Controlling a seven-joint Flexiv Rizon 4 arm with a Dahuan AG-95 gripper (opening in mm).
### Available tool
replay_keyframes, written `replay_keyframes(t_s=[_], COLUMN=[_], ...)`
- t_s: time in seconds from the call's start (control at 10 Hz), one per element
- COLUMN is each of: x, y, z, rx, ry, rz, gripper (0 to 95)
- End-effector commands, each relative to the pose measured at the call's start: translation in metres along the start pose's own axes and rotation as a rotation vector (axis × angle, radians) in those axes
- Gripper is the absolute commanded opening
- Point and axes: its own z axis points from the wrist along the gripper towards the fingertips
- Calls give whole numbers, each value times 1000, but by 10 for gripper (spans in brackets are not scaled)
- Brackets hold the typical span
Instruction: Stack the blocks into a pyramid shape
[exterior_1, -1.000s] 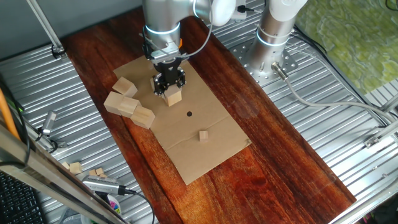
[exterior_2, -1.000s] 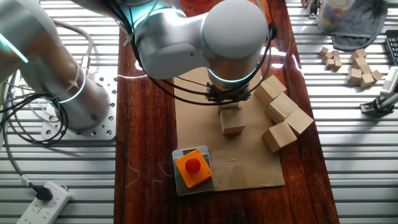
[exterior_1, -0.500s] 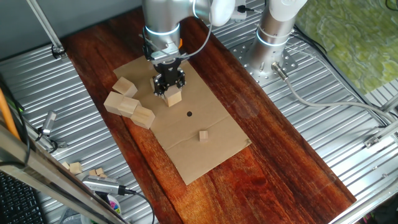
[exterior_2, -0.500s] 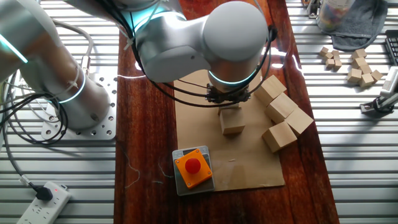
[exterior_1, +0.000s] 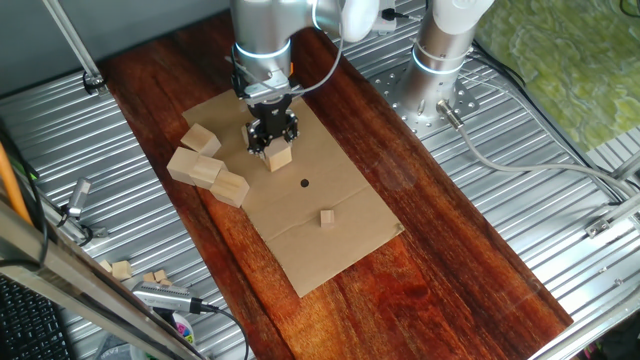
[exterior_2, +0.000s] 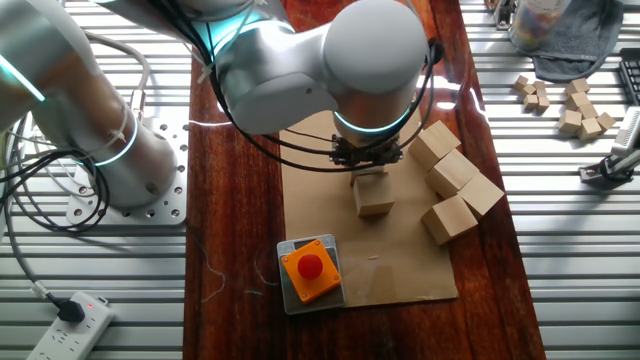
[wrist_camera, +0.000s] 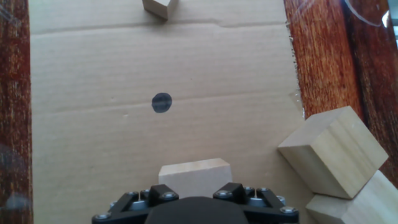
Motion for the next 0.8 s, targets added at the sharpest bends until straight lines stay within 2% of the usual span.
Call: replay_keyframes(t_s=[0.1, 0.8], x=[0, 0], y=[-2, -3], z=[3, 2], rx=[2, 2], ry=[-3, -18], rz=[0, 12], gripper=[0, 0])
